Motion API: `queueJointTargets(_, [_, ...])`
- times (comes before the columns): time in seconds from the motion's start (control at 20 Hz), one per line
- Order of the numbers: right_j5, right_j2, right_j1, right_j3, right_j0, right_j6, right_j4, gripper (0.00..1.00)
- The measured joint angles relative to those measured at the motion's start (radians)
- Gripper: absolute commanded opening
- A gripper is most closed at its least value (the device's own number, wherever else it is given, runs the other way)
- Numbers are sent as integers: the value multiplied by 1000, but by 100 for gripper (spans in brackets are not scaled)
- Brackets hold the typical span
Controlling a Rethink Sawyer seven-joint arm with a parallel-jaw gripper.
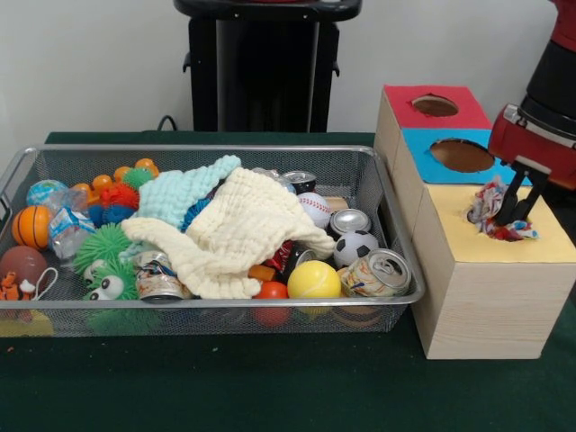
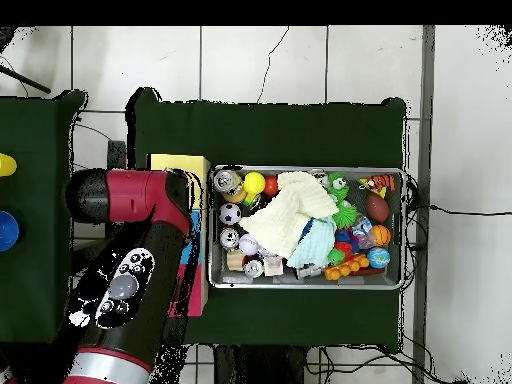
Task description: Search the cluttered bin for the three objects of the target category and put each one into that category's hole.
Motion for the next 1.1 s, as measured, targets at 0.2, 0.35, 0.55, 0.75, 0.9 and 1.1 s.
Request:
queueJointTargets(0.2, [-10, 0, 2, 3, 2, 0, 0, 0])
queueJointTargets(0.35, [-20, 0, 4, 6, 2, 0, 0, 0])
queueJointTargets(0.55, [-29, 0, 7, 9, 2, 0, 2, 0])
queueJointTargets(0.75, [-51, 0, 10, 19, 3, 0, 8, 0])
queueJointTargets(0.9, [-73, 0, 15, 26, 4, 0, 12, 0])
queueJointTargets(1.1, [-94, 0, 25, 29, 5, 0, 14, 0])
